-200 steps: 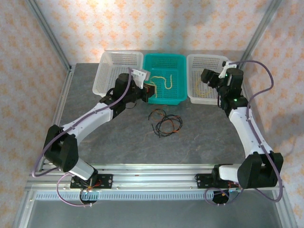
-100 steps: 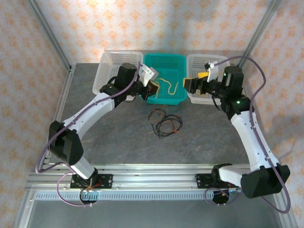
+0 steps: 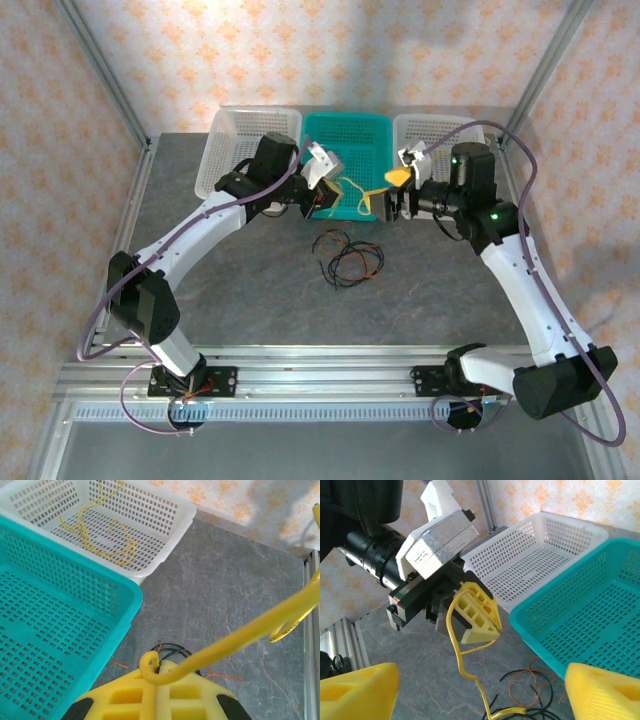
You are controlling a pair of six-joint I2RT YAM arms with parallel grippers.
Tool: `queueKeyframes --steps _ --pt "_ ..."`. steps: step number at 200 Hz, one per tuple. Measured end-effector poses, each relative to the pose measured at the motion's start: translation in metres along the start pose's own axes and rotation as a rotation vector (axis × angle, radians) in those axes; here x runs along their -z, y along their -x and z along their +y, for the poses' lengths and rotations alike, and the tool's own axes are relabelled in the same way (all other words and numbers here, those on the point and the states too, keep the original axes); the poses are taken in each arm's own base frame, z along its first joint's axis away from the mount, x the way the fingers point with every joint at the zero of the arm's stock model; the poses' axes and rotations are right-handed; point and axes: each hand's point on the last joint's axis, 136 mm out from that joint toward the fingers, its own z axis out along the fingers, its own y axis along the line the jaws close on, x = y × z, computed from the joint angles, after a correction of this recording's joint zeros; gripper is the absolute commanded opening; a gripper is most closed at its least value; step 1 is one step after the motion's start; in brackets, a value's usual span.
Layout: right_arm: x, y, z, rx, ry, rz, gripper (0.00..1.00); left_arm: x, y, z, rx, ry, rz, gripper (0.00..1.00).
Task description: Untangle the cables
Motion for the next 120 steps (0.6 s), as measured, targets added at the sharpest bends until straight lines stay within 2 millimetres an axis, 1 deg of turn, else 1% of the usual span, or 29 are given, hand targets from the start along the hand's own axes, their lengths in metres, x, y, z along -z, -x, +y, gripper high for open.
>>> queueKeyframes --steps 30,50,65,91,106,120 --pt "-0.005 -0.004 0.015 0.004 0.055 0.026 0.73 -0.001 -0.001 -0.002 0.000 -0.005 0.006 0.00" --pt "-0.017 -0.007 0.026 0.017 0.101 0.061 0.66 -0.002 -0.004 -0.005 -0.005 -0.013 0.019 0.00" --pt "-0.026 -0.013 0.030 0.019 0.113 0.088 0.60 -0.003 -0.005 -0.008 -0.013 -0.017 0.024 0.00" --pt "-0.035 -0.023 0.027 0.008 0.103 0.128 0.38 -0.005 -0.005 -0.012 -0.018 -0.025 0.026 0.00" --pt "-0.037 -0.024 0.024 0.011 0.091 0.134 0.24 -0.006 -0.005 -0.014 -0.020 -0.028 0.026 0.00" --pt "-0.038 -0.024 0.022 0.010 0.081 0.134 0.16 -0.006 -0.005 -0.014 -0.020 -0.025 0.027 0.00"
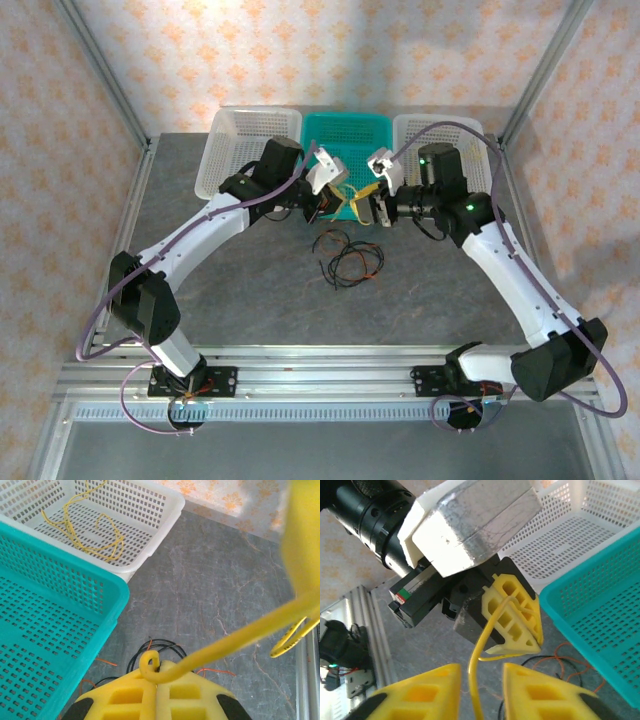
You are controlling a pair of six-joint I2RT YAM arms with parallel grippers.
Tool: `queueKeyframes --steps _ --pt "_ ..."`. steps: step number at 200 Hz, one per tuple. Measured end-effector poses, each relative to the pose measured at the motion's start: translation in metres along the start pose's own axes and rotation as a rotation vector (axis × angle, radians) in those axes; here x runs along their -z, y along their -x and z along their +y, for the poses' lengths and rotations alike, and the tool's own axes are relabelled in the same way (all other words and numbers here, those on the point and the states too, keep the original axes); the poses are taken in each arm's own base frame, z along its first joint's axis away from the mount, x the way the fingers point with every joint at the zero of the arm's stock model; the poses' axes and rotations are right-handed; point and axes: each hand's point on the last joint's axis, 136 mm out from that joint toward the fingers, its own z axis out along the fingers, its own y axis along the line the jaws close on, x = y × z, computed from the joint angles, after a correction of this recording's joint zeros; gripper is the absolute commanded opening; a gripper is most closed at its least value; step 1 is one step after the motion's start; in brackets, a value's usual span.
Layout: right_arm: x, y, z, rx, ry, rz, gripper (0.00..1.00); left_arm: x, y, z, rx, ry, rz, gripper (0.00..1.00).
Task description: Untangle the cables
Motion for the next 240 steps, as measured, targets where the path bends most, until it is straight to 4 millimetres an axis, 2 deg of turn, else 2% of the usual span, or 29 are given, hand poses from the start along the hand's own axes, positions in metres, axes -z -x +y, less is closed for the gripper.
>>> queueKeyframes --steps 21,36,53,71,91,101,107,126,146,180,190,205,240 --pt "0.001 0.002 -0.002 -0.001 -0.017 -0.007 0.00 -0.001 0.001 0.002 0.014 0.009 -0.015 0.00" --pt "0.002 0.004 -0.006 -0.019 -0.049 -0.014 0.00 -0.003 0.001 0.004 0.039 0.020 -0.048 0.03" --pt "0.006 0.008 -0.014 -0.033 -0.108 -0.032 0.00 0.001 0.004 0.004 0.071 0.044 -0.098 0.27" --pt "0.014 0.015 -0.022 -0.044 -0.181 -0.076 0.00 0.011 0.016 0.009 0.110 0.100 -0.168 0.57" --pt "0.028 0.022 -0.035 -0.056 -0.299 -0.128 0.00 0.028 0.029 0.016 0.153 0.182 -0.251 0.80" --pt "0.038 0.026 -0.046 -0.069 -0.384 -0.155 0.00 0.036 0.031 0.021 0.173 0.230 -0.283 0.89" --pt "0.043 0.029 -0.053 -0.079 -0.438 -0.173 0.00 0.040 0.031 0.024 0.195 0.258 -0.300 0.99" --pt "0.060 0.028 -0.081 -0.129 -0.603 -0.208 0.00 0.051 0.026 0.038 0.272 0.354 -0.336 0.99" --pt "0.080 0.016 -0.115 -0.203 -0.771 -0.228 0.00 0.057 0.015 0.055 0.359 0.456 -0.346 0.99" --pt "0.121 -0.009 -0.177 -0.361 -1.001 -0.255 0.00 0.051 -0.019 0.072 0.472 0.553 -0.353 0.99" --pt "0.127 -0.019 -0.198 -0.411 -1.052 -0.251 0.00 0.045 -0.032 0.072 0.497 0.558 -0.341 0.99" --pt "0.130 -0.037 -0.229 -0.487 -1.103 -0.228 0.00 0.031 -0.040 0.067 0.514 0.551 -0.323 0.99" --pt "0.112 -0.085 -0.297 -0.635 -1.144 -0.123 0.00 -0.023 -0.047 0.034 0.496 0.453 -0.269 0.99"
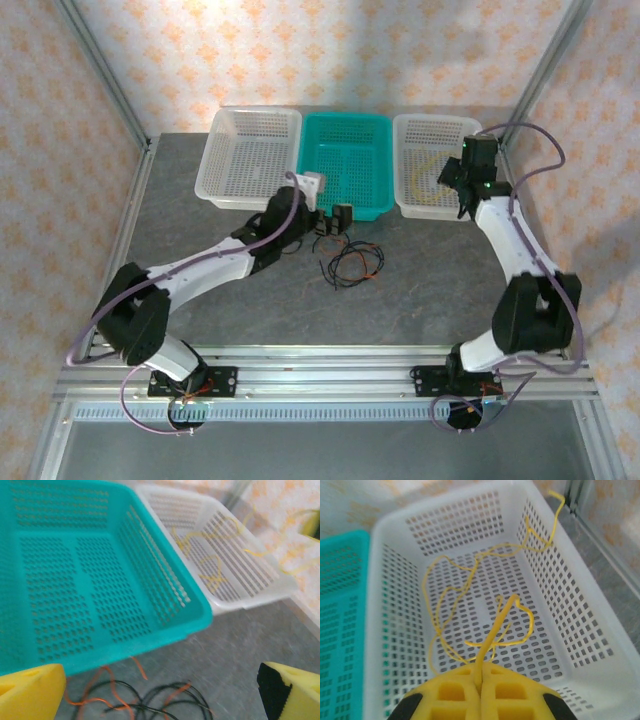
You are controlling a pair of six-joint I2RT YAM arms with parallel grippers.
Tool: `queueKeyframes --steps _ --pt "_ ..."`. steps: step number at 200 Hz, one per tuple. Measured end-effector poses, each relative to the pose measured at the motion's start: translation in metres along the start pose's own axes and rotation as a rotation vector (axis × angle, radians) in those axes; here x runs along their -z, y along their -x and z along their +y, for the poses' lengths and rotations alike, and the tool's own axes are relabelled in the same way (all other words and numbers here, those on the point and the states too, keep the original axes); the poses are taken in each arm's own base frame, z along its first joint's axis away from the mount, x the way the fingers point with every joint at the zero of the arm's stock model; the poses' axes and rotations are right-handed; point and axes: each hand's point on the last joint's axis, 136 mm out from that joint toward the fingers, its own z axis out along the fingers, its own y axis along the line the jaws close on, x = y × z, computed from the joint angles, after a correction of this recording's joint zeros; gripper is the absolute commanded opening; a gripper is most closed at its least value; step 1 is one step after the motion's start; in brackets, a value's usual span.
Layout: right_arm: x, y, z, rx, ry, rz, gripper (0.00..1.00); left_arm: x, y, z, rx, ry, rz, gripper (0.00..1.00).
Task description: Untangle the cables
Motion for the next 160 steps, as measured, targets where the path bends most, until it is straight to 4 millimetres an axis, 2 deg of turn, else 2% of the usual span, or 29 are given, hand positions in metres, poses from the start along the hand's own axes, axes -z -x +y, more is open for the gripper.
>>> queueKeyframes --steps 25,41,58,68,81,106,135,160 --pt "-0.039 -0.002 0.000 -0.014 -0.005 0.051 0.00 -0.014 -0.023 -0.016 -0.008 -0.032 0.044 0.99" --pt "-0.056 0.002 0.005 -0.021 0.011 0.063 0.15 -0.019 -0.030 -0.020 0.002 -0.042 0.053 0.99" --pt "-0.069 0.010 0.012 -0.018 0.036 0.067 0.38 -0.023 -0.032 -0.022 0.012 -0.050 0.051 0.99" --pt "-0.073 0.015 0.013 -0.031 0.041 0.061 0.51 -0.026 -0.034 -0.023 0.015 -0.054 0.051 0.99" --pt "-0.073 0.020 0.013 -0.036 0.044 0.052 0.60 -0.029 -0.038 -0.024 0.020 -0.056 0.056 0.99" --pt "-0.071 0.037 -0.003 -0.080 0.028 0.019 0.58 -0.033 -0.048 -0.031 0.017 -0.071 0.077 0.99" --pt "-0.068 0.065 -0.050 -0.186 -0.048 -0.041 0.55 -0.044 -0.046 -0.049 -0.003 -0.097 0.080 0.99" --pt "-0.064 0.101 -0.085 -0.279 -0.098 -0.119 0.50 -0.055 -0.035 -0.070 -0.024 -0.137 0.061 0.99"
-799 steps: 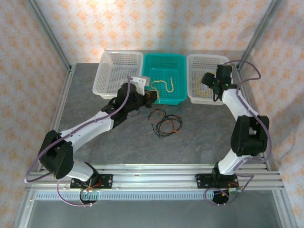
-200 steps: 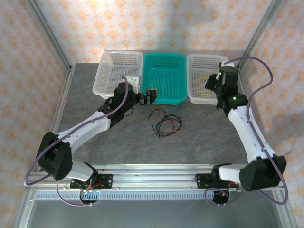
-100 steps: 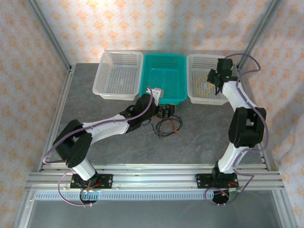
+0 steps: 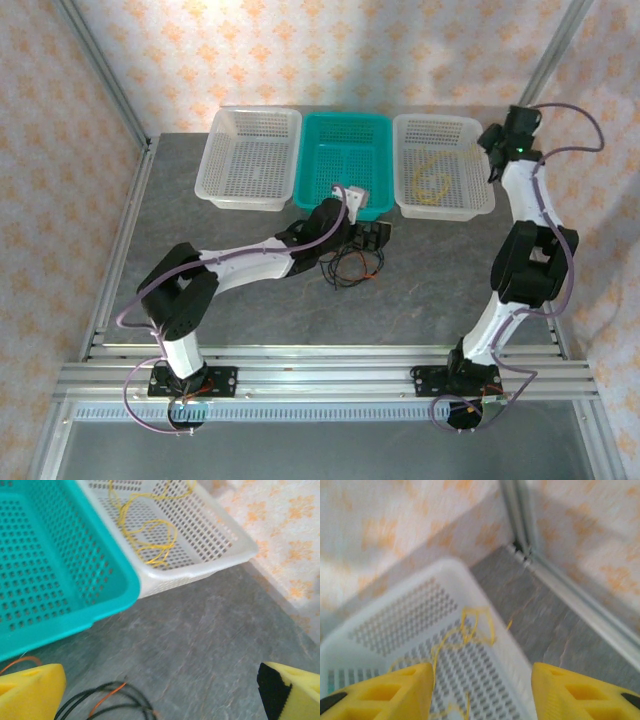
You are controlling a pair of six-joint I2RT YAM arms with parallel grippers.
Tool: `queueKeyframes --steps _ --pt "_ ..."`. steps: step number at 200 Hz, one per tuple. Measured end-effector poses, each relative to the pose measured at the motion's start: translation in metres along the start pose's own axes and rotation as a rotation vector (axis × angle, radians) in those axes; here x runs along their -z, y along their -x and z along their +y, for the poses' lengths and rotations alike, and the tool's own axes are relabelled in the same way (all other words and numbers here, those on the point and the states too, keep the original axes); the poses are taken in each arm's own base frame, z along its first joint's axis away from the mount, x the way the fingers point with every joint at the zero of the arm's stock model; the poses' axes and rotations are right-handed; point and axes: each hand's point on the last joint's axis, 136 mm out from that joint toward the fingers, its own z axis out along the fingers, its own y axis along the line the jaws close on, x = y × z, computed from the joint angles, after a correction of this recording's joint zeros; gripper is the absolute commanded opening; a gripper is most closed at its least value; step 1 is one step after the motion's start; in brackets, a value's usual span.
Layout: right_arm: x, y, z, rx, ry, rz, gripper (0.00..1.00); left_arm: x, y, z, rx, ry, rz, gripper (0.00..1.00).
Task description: Untangle the cables
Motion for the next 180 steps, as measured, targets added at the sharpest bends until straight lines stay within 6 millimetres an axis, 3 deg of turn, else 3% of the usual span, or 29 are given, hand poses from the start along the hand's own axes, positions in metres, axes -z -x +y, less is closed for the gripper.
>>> queueKeyframes --steps 29,68,86,111,135,180 --pt "-0.019 0.035 -0.009 -0.066 -0.017 -0.058 0.41 -0.005 0.009 -0.013 -0.008 -0.029 -0.017 0.99" --pt "-0.071 0.051 0.005 -0.111 0.070 -0.027 0.33 -0.004 0.005 -0.018 -0.012 -0.038 -0.008 0.99" --pt "-0.093 0.046 0.009 -0.114 0.106 0.008 0.33 -0.004 -0.006 -0.014 -0.012 -0.031 0.012 0.99" --pt "-0.111 0.021 0.002 -0.123 0.092 0.081 0.30 -0.004 -0.025 -0.005 -0.013 -0.011 0.052 0.99" --pt "-0.114 0.008 0.000 -0.132 0.090 0.130 0.28 -0.004 -0.032 -0.001 -0.013 -0.005 0.067 0.99" --pt "-0.116 -0.006 0.013 -0.143 0.178 0.184 0.27 -0.004 -0.032 -0.001 -0.013 -0.005 0.067 0.99"
